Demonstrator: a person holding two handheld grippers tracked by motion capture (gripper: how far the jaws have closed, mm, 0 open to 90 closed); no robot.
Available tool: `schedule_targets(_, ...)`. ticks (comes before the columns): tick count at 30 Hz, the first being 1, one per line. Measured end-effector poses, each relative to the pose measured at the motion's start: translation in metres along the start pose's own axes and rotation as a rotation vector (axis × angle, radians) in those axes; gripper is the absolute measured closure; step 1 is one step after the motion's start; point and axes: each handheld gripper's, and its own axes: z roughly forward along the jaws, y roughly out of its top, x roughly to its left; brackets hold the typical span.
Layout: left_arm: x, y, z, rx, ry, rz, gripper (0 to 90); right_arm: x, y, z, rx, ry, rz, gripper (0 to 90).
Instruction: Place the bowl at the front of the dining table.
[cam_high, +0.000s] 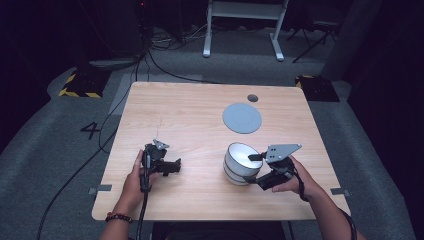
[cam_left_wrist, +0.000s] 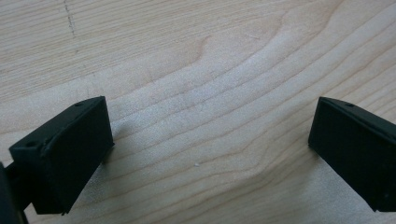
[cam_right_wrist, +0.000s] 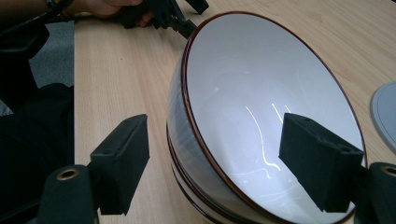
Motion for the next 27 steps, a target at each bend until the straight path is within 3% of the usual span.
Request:
schedule_targets(4,0.000,0.000,0.000,0.000,0.000,0.000,0.0,-0.002,0.002,0.002,-0.001,0.019,0.010,27.6)
schedule_targets(11,0.000,0.000,0.000,0.000,0.000,0.000,0.0,-0.001,0.009,0.005,-0.001,0.056,0.009,47.8)
schedule_targets(20,0.000,0.000,0.000,0.000,0.000,0.000,0.0,-0.004,0.014,0.010,-0.004,0.090,0.026,58.0)
schedule_targets(27,0.000,0.000,0.000,0.000,0.000,0.000,0.0,-0.002,0.017,0.013,0.003,0.160,0.020,79.5)
